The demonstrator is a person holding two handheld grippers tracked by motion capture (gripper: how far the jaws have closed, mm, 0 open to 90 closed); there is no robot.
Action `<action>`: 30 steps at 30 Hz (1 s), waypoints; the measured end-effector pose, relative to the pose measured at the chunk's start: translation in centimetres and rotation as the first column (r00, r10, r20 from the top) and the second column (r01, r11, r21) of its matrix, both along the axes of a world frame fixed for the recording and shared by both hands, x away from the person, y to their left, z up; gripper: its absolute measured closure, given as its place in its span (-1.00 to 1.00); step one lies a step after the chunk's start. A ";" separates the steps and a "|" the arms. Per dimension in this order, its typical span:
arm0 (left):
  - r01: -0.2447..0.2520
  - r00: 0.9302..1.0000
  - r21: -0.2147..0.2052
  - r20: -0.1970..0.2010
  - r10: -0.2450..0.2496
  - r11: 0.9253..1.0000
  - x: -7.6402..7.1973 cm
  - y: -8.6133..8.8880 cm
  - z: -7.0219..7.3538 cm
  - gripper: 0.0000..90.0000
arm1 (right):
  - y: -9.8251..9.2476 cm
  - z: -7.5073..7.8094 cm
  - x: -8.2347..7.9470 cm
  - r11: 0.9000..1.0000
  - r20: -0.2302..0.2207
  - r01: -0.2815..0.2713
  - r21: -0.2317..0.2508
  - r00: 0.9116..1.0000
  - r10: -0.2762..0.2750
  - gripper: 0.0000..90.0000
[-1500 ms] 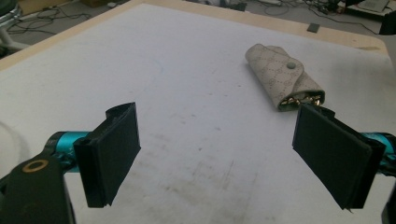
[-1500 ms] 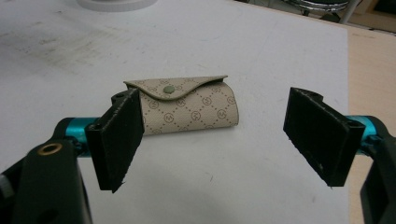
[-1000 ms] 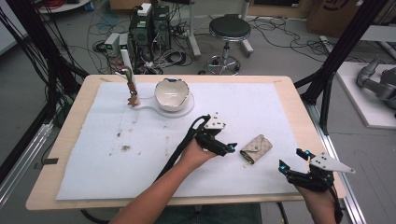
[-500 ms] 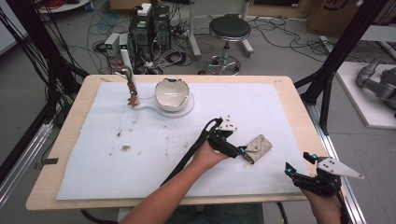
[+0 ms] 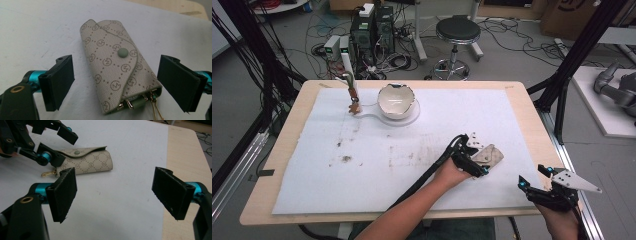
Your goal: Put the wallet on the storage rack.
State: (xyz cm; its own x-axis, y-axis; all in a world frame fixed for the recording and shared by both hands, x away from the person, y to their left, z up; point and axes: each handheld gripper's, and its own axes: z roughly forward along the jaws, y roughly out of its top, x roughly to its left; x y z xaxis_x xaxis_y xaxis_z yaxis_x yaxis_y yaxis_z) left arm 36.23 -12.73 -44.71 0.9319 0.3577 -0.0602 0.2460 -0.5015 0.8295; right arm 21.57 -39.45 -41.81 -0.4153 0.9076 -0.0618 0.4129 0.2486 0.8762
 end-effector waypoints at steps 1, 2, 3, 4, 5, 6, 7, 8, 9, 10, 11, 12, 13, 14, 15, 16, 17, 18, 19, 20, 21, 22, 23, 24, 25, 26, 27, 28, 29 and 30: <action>-0.007 1.000 0.012 0.010 0.007 1.000 -0.1 -0.5 -0.3 -0.69 | 0.0 0.0 0.0 1.000 0.000 0.000 -0.003 1.000 0.000 -0.54; -0.011 1.000 0.014 0.008 0.011 1.000 -0.1 -0.7 -0.3 -0.69 | 0.1 -0.1 0.0 1.000 -0.005 0.000 -0.010 1.000 -0.001 -0.54; -0.012 1.000 0.018 0.008 0.012 1.000 -0.1 -0.9 -0.4 -0.69 | 0.1 -0.1 0.0 1.000 -0.005 -0.001 -0.014 1.000 0.000 -0.54; -0.013 1.000 0.033 0.014 0.013 0.999 -0.2 -1.2 -0.5 -0.69 | 0.2 -0.1 0.0 1.000 -0.009 -0.002 -0.014 1.000 0.002 -0.54; -0.013 1.000 0.033 0.014 0.013 0.999 -0.2 -1.2 -0.5 -0.69 | 0.2 -0.1 0.1 1.000 -0.009 -0.004 -0.020 1.000 0.004 -0.54; -0.013 0.999 0.065 0.037 0.011 0.998 -0.4 -1.6 -0.5 -0.69 | 0.3 -0.1 0.1 1.000 -0.011 -0.004 -0.021 1.000 0.004 -0.54; -0.011 0.999 0.081 0.046 0.008 0.997 -0.5 -1.7 -0.6 -0.69 | 0.3 -0.2 0.1 1.000 -0.011 -0.006 -0.022 1.000 0.005 -0.54; -0.007 0.999 0.096 0.053 0.002 0.995 -0.5 -1.8 -0.6 -0.69 | 0.4 -0.2 0.1 1.000 -0.013 -0.007 -0.022 1.000 0.007 -0.54; -0.007 0.999 0.096 0.053 0.002 0.995 -0.5 -1.8 -0.6 -0.69 | 0.4 -0.2 0.1 1.000 -0.013 -0.007 -0.023 1.000 0.006 -0.54; -0.005 0.998 0.105 0.056 -0.001 0.994 -0.6 -2.0 -0.6 -0.69 | 0.4 -0.2 0.1 1.000 -0.013 -0.007 -0.023 1.000 0.006 -0.54; 0.000 0.998 0.118 0.059 -0.007 0.993 -0.6 -2.1 -0.6 -0.69 | 0.4 -0.2 0.1 1.000 -0.013 -0.007 -0.023 1.000 0.006 -0.54; 0.007 0.997 0.164 0.077 -0.020 0.986 -0.8 -2.5 -0.8 -0.69 | 0.4 -0.2 0.2 1.000 -0.015 -0.007 -0.023 1.000 0.007 -0.54; 0.006 0.996 0.176 0.088 -0.022 0.984 -0.9 -2.6 -0.7 -0.69 | 0.4 -0.2 0.2 1.000 -0.016 -0.007 -0.023 1.000 0.007 -0.54; 0.003 0.996 0.168 0.083 -0.017 0.986 -0.9 -2.6 -0.8 -0.69 | 0.4 -0.2 0.2 1.000 -0.017 -0.008 -0.022 1.000 0.007 -0.54; 0.005 0.997 0.167 0.078 -0.018 0.986 -0.9 -2.6 -0.8 -0.70 | 0.4 -0.2 0.2 1.000 -0.013 -0.009 -0.024 1.000 0.009 -0.54; 0.006 0.997 0.165 0.075 -0.018 0.986 -0.8 -2.6 -0.8 -0.69 | 0.4 -0.2 0.2 1.000 -0.013 -0.010 -0.024 1.000 0.010 -0.54; 0.012 0.997 0.167 0.072 -0.024 0.986 -0.8 -2.6 -0.8 -0.68 | 0.4 -0.2 0.2 1.000 -0.013 -0.010 -0.025 1.000 0.010 -0.54; 0.014 0.997 0.164 0.067 -0.025 0.986 -0.8 -2.6 -0.8 -0.65 | 0.4 -0.2 0.2 1.000 -0.013 -0.010 -0.025 1.000 0.009 -0.54; 0.014 0.997 0.164 0.067 -0.025 0.986 -0.8 -2.6 -0.8 -0.63 | 0.4 -0.2 0.2 1.000 -0.013 -0.010 -0.025 1.000 0.009 -0.54; 0.014 0.998 0.161 0.058 -0.023 0.987 -0.8 -2.5 -0.7 -0.62 | 0.4 -0.3 0.2 1.000 -0.015 -0.009 -0.022 1.000 0.009 -0.54; 0.017 0.999 0.158 0.048 -0.025 0.987 -0.9 -2.4 -0.7 -0.58 | 0.4 -0.3 0.2 1.000 -0.013 -0.010 -0.023 1.000 0.009 -0.54; 0.017 0.999 0.158 0.048 -0.025 0.987 -0.9 -2.4 -0.7 -0.52 | 0.4 -0.3 0.3 1.000 -0.015 -0.009 -0.022 1.000 0.009 -0.54; 0.036 0.999 0.141 0.026 -0.040 0.989 -0.9 -2.2 -0.7 -0.42 | 0.4 -0.3 0.3 1.000 -0.017 -0.010 -0.021 1.000 0.009 -0.54; 0.044 0.999 0.134 0.021 -0.047 0.990 -0.9 -2.1 -0.7 -0.30 | 0.4 -0.3 0.3 1.000 -0.016 -0.010 -0.022 1.000 0.009 -0.54; 0.044 0.999 0.134 0.021 -0.047 0.990 -0.9 -2.1 -0.7 -0.29 | 0.4 -0.3 0.3 1.000 -0.016 -0.010 -0.022 1.000 0.009 -0.54; 0.044 0.999 0.134 0.021 -0.048 0.990 -0.9 -2.1 -0.7 -0.28 | 0.4 -0.4 0.4 1.000 -0.017 -0.011 -0.023 1.000 0.011 -0.54; 0.042 0.999 0.125 0.016 -0.044 0.991 -0.9 -2.1 -0.7 -0.26 | 0.5 -0.4 0.4 1.000 -0.021 -0.010 -0.021 1.000 0.010 -0.54; 0.039 0.999 0.122 0.014 -0.041 0.992 -0.9 -2.1 -0.7 -0.25 | 0.5 -0.4 0.4 1.000 -0.019 -0.013 -0.024 1.000 0.012 -0.54; 0.035 0.999 0.123 0.013 -0.036 0.992 -0.8 -1.9 -0.6 -0.24 | 0.5 -0.4 0.4 1.000 -0.023 -0.012 -0.022 1.000 0.011 -0.54; 0.032 0.999 0.122 0.016 -0.035 0.992 -0.8 -1.8 -0.6 -0.23 | 0.5 -0.5 0.5 1.000 -0.020 -0.014 -0.022 1.000 0.013 -0.54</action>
State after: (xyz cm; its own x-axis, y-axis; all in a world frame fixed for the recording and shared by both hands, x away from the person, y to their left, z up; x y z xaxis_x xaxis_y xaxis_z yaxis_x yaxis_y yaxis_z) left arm 35.44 -14.56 -45.31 0.9440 0.3299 -0.0010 0.2128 -0.6068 0.7658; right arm 22.03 -38.92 -42.27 -0.4287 0.9005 -0.0733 0.4267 0.2733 0.8621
